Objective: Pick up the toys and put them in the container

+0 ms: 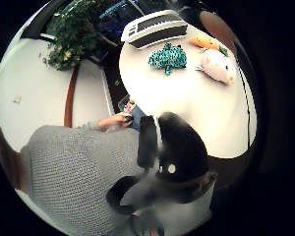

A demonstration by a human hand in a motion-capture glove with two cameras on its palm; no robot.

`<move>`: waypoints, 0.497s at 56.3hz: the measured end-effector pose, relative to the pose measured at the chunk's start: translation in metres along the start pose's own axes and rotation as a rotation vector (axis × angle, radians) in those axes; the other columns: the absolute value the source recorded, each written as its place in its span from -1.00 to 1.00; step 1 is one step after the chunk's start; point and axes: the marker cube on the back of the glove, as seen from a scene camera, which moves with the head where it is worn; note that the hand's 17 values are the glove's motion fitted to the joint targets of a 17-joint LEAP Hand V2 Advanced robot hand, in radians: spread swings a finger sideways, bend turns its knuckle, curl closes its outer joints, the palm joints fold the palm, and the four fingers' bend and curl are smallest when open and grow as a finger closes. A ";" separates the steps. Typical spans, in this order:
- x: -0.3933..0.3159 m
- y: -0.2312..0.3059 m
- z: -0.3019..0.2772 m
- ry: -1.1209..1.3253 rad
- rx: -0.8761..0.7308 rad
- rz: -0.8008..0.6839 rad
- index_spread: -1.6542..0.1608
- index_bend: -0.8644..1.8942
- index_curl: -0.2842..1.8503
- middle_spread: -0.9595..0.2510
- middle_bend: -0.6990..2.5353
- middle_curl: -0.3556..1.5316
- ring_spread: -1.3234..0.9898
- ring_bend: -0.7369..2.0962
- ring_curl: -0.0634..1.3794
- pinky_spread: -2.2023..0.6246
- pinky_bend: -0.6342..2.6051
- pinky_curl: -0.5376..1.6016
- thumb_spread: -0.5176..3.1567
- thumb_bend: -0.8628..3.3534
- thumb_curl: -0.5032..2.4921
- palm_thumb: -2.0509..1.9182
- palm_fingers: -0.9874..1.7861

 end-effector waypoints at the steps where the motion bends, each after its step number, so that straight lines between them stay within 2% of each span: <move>1: 0.000 -0.001 0.000 0.000 -0.001 0.002 0.67 -0.21 -0.69 0.46 -0.48 -0.60 0.08 -0.35 -0.90 0.56 -0.30 -0.41 -0.47 -0.58 -0.66 0.04 -0.11; 6: 0.005 -0.008 0.000 0.005 -0.005 0.016 0.58 -0.21 -0.64 0.38 -0.47 -0.57 0.05 -0.35 -0.85 0.57 -0.24 -0.33 -0.26 -0.58 -0.64 0.04 -0.15; 12: 0.018 -0.018 -0.002 0.010 -0.019 0.042 0.51 -0.20 -0.59 0.33 -0.47 -0.54 0.02 -0.34 -0.82 0.57 -0.21 -0.30 -0.10 -0.58 -0.61 0.03 -0.17; 28: 0.051 -0.043 0.012 0.029 -0.062 0.096 0.46 -0.20 -0.50 0.29 -0.46 -0.47 -0.01 -0.32 -0.74 0.57 -0.19 -0.26 0.05 -0.59 -0.56 0.03 -0.20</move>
